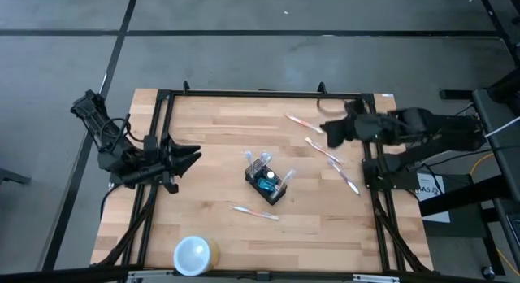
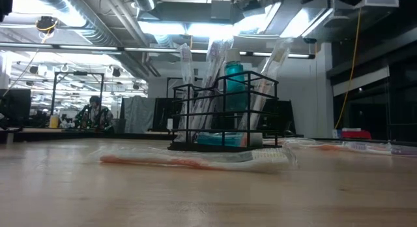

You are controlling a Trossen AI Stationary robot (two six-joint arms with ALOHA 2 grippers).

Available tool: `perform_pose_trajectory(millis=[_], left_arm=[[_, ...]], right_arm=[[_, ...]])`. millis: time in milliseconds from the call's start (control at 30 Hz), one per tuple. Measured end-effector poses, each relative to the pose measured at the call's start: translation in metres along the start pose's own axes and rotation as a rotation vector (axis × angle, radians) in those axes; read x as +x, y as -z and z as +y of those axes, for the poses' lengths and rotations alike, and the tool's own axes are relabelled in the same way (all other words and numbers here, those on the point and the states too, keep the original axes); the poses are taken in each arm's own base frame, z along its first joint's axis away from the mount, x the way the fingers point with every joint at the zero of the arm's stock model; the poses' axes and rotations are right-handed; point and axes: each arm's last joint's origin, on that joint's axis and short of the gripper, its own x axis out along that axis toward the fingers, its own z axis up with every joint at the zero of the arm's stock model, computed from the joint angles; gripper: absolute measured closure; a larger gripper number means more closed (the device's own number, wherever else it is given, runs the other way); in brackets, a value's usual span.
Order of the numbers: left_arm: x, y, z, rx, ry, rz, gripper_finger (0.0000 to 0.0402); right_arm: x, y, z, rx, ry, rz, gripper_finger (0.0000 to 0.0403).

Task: Pick & Place toothbrushing station
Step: Put the orange toothbrush into the wire organizer

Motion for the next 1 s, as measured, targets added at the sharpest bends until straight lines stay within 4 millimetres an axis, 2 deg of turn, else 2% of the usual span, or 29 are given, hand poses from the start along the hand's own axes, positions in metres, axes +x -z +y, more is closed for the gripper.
perform_pose_trajectory(millis=[167, 267, 433, 600, 800, 1000], left_arm=[[0.007, 0.000, 0.003, 0.000, -0.037, -0.019, 0.0288], [0.010, 0.000, 0.004, -0.001, -0.041, -0.025, 0.0288], [0.011, 0.000, 0.003, -0.010, -0.003, -0.025, 0.0288], [0.007, -0.001, -0.001, -0.029, 0.030, -0.016, 0.0288], [0.001, -0.004, -0.005, -0.050, 0.067, -0.021, 0.0288], [-0.002, -0.010, -0.007, -0.056, 0.083, -0.048, 0.0288]], right_arm=[[0.019, -0.016, -0.012, 0.252, 0.120, -0.047, 0.0261], [0.043, -0.018, -0.029, 0.379, 0.238, -0.062, 0.0261], [0.078, -0.010, -0.069, 0.631, 0.390, -0.037, 0.0261], [0.108, -0.001, -0.088, 0.941, 0.328, -0.122, 0.0261], [0.135, 0.020, -0.105, 1.357, 0.248, -0.429, 0.0261], [0.156, 0.029, -0.112, 1.378, 0.277, -0.442, 0.0261]])
